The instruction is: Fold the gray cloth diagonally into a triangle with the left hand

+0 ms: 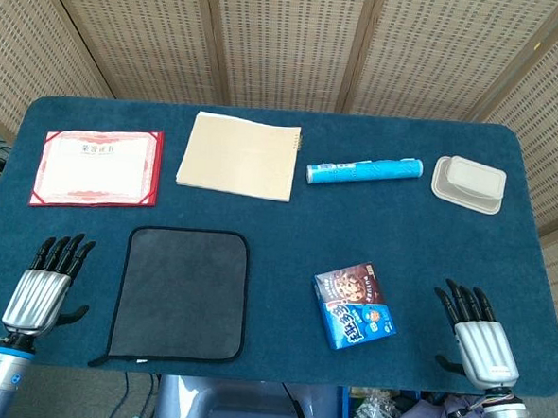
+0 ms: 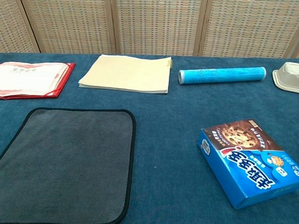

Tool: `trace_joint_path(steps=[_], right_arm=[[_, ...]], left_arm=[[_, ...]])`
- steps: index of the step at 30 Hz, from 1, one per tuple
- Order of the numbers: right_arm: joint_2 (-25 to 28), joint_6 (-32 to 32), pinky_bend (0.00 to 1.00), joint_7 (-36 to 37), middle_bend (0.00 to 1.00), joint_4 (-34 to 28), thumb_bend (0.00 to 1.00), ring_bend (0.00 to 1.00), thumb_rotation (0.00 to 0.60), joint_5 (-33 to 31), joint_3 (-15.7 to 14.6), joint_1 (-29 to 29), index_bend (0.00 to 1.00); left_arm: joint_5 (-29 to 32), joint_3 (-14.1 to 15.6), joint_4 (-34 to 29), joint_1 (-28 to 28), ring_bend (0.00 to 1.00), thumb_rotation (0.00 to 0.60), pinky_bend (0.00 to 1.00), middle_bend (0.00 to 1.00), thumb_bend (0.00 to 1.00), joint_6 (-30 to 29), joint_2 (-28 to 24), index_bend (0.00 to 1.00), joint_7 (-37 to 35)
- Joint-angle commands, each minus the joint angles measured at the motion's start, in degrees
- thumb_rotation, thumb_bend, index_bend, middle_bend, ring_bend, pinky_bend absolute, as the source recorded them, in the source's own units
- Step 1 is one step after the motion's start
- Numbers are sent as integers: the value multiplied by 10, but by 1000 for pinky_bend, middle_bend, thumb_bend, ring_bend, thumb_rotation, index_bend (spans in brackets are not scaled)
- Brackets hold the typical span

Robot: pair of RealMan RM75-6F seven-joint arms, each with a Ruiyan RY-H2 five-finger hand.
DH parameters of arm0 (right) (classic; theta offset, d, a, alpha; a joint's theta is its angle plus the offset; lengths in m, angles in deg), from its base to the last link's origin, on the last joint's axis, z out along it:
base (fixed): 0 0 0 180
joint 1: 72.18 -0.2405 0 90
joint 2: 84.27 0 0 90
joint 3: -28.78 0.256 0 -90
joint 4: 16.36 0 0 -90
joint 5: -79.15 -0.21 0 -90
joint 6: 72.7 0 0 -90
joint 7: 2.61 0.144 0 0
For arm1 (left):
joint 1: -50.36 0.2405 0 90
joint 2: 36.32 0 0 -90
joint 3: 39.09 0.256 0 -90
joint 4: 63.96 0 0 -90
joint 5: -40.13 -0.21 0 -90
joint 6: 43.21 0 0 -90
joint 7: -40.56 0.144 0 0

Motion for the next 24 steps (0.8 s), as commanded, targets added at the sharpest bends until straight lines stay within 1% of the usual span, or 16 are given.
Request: trace_joint_path(steps=[1,24], right_arm=[[0,1,0,-1,0,0,0,0,600,0,-1,0,0],[-3,2,0,-7,0,0,0,0,600,-3,1,-1,0]], left_arm=[[0,0,0,0,0,600,0,0,187,0,0,0,0],[-1,-1,10,-5,0,600,0,0,186,7,4,0,-9]])
